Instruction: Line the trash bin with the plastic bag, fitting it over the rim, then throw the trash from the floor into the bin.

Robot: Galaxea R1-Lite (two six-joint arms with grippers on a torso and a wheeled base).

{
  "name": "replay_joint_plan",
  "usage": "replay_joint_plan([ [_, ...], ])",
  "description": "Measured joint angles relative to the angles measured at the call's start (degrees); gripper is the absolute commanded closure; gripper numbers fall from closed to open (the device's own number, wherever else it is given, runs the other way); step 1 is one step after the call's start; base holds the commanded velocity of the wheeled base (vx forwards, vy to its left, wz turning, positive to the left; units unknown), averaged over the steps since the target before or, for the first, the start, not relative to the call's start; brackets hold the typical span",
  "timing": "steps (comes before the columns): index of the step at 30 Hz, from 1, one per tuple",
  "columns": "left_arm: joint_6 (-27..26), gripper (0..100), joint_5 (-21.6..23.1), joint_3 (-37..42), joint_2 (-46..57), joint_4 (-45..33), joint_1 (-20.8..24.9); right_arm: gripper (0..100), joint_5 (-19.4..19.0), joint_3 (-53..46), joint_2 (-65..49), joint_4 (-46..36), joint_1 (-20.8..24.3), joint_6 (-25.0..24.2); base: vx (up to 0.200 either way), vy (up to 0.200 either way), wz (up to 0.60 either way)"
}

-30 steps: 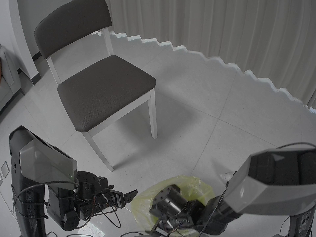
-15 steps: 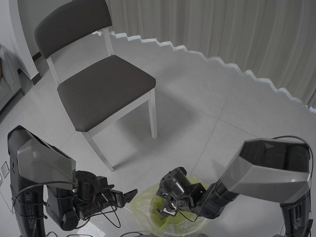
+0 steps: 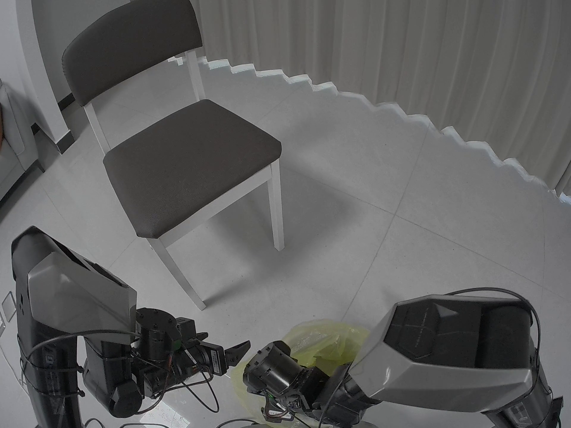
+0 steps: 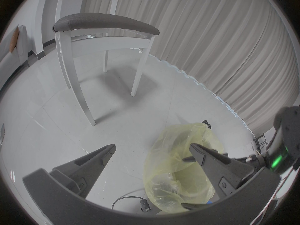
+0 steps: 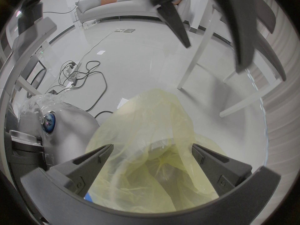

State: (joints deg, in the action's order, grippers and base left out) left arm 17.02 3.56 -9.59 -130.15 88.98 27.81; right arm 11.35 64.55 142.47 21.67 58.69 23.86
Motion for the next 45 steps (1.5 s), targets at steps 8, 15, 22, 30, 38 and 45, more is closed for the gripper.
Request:
replay_joint_plan([
  [8, 0.39, 0, -0.04, 0.26, 0.6, 0.0, 0.13, 0, 1.48, -1.9, -0.46, 0.4, 0.9, -1.34, 0.0, 0.0, 0.0],
  [15, 0.68, 0, -0.04, 0.17, 0.79, 0.0, 0.09, 0, 1.91, -9.75, -5.42, 4.08, -4.69, -1.63, 0.0, 0.0, 0.0],
  [22, 0.72, 0, -0.12, -0.22, 0.79, -0.02, 0.44, 0, 2.04, -12.15, -7.22, 11.72, -14.15, -0.73, 0.0, 0.0, 0.0],
  [30, 0.33, 0, -0.2, -2.94, -0.95, 0.0, 3.41, 0, 2.0, -9.87, -5.9, 16.48, -21.13, 0.12, 0.0, 0.0, 0.0],
  [38, 0.06, 0, -0.22, -7.3, -4.04, 0.0, 5.84, 0, 2.02, -8.02, -5.42, 19.41, -23.44, 0.15, 0.0, 0.0, 0.0],
  [45, 0.09, 0, -0.23, -7.57, -5.17, 0.0, 6.25, 0, 2.24, -3.86, -4.68, 20.72, -22.03, 0.04, 0.0, 0.0, 0.0],
])
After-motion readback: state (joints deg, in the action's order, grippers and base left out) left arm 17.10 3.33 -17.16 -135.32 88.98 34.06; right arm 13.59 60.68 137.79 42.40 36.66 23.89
